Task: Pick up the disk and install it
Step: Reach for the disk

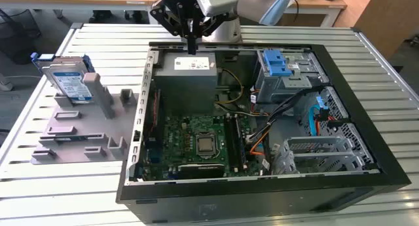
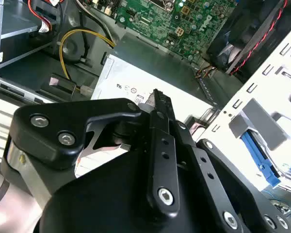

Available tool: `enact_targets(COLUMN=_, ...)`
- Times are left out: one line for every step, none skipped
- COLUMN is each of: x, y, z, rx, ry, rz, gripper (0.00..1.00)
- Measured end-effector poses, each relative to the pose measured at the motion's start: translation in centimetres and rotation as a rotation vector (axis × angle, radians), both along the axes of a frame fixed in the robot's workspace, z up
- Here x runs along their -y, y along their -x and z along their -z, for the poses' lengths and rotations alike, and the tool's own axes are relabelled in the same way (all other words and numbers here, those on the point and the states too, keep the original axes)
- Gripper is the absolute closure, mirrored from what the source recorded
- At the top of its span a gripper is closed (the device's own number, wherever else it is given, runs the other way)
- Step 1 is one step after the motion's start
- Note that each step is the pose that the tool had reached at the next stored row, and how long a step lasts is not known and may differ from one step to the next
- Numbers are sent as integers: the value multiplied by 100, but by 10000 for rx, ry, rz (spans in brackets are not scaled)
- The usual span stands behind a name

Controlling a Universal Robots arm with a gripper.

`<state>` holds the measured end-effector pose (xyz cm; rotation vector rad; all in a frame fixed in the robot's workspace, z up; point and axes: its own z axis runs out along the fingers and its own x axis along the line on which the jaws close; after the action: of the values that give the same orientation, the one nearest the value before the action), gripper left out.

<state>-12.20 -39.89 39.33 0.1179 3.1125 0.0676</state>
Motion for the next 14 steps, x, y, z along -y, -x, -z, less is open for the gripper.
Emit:
enact_targets(x=0, y=0, z=0, rx=0, ry=0, rz=0, gripper=89)
enact_targets(x=0, y=0, z=0, rx=0, ry=0, rz=1, gripper=89)
enact_targets(x=0, y=0, z=0, rx=0, ry=0, rz=0, gripper=89)
enact_targets(x=0, y=0, z=0, rx=0, ry=0, rz=0, gripper=89)
enact_targets(x=0, y=0, z=0, rx=1, ry=0, rz=0, gripper=89)
enact_targets(x=0, y=3, z=0, rx=0, ry=1, rz=1, gripper=89)
enact_targets(x=-1, y=6, z=0, rx=0, ry=1, rz=2, gripper=89)
enact_targets(x=0, y=9, z=0, rx=0, ry=0, rz=1, gripper=89)
enact_targets(x=0, y=11, z=0, rx=0, ry=0, rz=1, gripper=89)
enact_targets(x=0, y=15, z=0, rx=0, ry=0, rz=1, gripper=89)
enact_targets(x=0, y=19, z=0, rx=0, ry=-1, rz=1, gripper=89)
enact_targets(x=0, y=23, z=0, rx=1, ry=-1, rz=1, gripper=89)
enact_targets(x=0, y=26, z=0, rx=0, ry=0, rz=1, gripper=89)
enact_targets(x=-1, y=30, z=0, rx=0, ry=0, rz=1, gripper=89)
